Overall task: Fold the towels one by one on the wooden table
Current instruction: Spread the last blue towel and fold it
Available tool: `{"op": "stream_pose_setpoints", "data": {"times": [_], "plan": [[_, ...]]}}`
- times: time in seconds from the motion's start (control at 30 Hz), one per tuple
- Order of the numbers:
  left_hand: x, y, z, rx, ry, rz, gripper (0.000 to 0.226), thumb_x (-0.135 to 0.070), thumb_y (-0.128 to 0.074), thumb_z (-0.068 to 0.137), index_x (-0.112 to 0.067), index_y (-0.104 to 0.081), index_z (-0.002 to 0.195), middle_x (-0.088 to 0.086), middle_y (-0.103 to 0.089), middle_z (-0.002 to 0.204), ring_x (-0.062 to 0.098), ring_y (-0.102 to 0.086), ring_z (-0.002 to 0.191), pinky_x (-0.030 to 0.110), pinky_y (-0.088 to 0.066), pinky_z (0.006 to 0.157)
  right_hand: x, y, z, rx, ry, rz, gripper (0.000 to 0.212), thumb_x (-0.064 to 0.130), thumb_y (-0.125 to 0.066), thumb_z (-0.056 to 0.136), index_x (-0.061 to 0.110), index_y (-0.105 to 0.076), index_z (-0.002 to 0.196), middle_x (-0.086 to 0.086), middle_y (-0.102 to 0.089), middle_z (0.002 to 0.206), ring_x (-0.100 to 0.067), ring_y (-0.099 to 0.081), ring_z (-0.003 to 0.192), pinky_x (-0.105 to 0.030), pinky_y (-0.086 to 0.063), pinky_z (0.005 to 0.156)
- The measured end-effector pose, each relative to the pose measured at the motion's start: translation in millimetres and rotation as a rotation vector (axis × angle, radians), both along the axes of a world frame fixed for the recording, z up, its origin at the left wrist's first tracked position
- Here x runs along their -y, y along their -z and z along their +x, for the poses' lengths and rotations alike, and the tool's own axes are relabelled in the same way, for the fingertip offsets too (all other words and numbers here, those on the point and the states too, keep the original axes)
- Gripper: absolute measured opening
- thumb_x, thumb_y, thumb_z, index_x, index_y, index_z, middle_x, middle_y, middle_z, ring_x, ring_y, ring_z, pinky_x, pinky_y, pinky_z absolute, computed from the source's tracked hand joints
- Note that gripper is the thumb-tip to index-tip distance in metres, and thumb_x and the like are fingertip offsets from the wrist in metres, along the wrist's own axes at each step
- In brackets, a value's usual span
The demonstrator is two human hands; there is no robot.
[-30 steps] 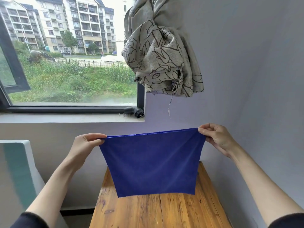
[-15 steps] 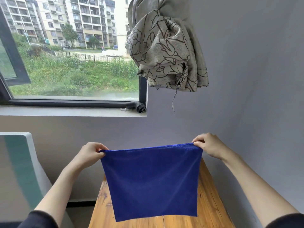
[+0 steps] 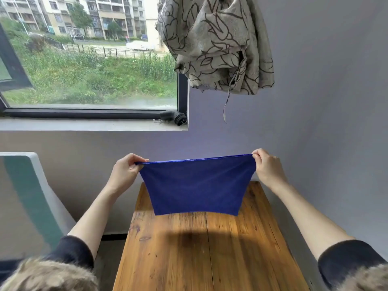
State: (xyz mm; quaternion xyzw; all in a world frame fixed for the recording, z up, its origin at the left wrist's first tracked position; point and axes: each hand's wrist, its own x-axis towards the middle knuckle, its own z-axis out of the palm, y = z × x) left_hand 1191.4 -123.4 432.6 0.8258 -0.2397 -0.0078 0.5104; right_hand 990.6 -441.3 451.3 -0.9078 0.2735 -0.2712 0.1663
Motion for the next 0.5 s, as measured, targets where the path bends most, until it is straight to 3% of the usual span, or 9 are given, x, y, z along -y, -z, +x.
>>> {"op": "stream_pose_setpoints", "data": {"times": [0.17,0.3,0.4,0.5], "plan": [[-28,47,-37,-0.161,0.053,0.006,0.029,0.012,-0.052,0.085,-0.014,-0.064,0.08,-0.003,-0.071,0.089,0.005,-0.065,0.087,0.009,-0.05,0.075,-18,49,-37,0.001,-0.052,0.208,0.018,0.01,-0.047,0.095,0.004,-0.063,0.099,-0.006,-0.064,0.088,-0.024,-0.054,0.08,-0.025,-0.036,0.069],[-53,108,-72,-0.32,0.141,0.285,0.026,0.013,-0.057,0.079,-0.012,-0.066,0.075,0.005,-0.067,0.078,0.016,-0.056,0.073,0.024,-0.044,0.07,-33,105,-75,-0.219,-0.084,0.347,0.017,0.011,-0.049,0.094,0.008,-0.065,0.095,0.001,-0.061,0.087,-0.017,-0.053,0.082,-0.021,-0.033,0.07],[-72,154,-101,-0.539,0.214,0.444,0.024,0.013,-0.054,0.08,-0.009,-0.063,0.075,0.011,-0.063,0.08,0.021,-0.051,0.076,0.03,-0.04,0.07,-48,150,-106,-0.463,-0.103,0.481,0.015,0.011,-0.051,0.092,0.01,-0.066,0.091,0.001,-0.061,0.086,-0.017,-0.053,0.083,-0.022,-0.032,0.068],[-91,188,-126,-0.688,0.316,0.616,0.015,0.005,-0.057,0.083,-0.009,-0.062,0.082,0.009,-0.065,0.084,0.019,-0.056,0.081,0.031,-0.046,0.078,-59,185,-134,-0.7,-0.119,0.615,0.014,0.011,-0.052,0.091,0.013,-0.064,0.084,0.0,-0.062,0.082,-0.015,-0.054,0.079,-0.023,-0.036,0.065]]}}
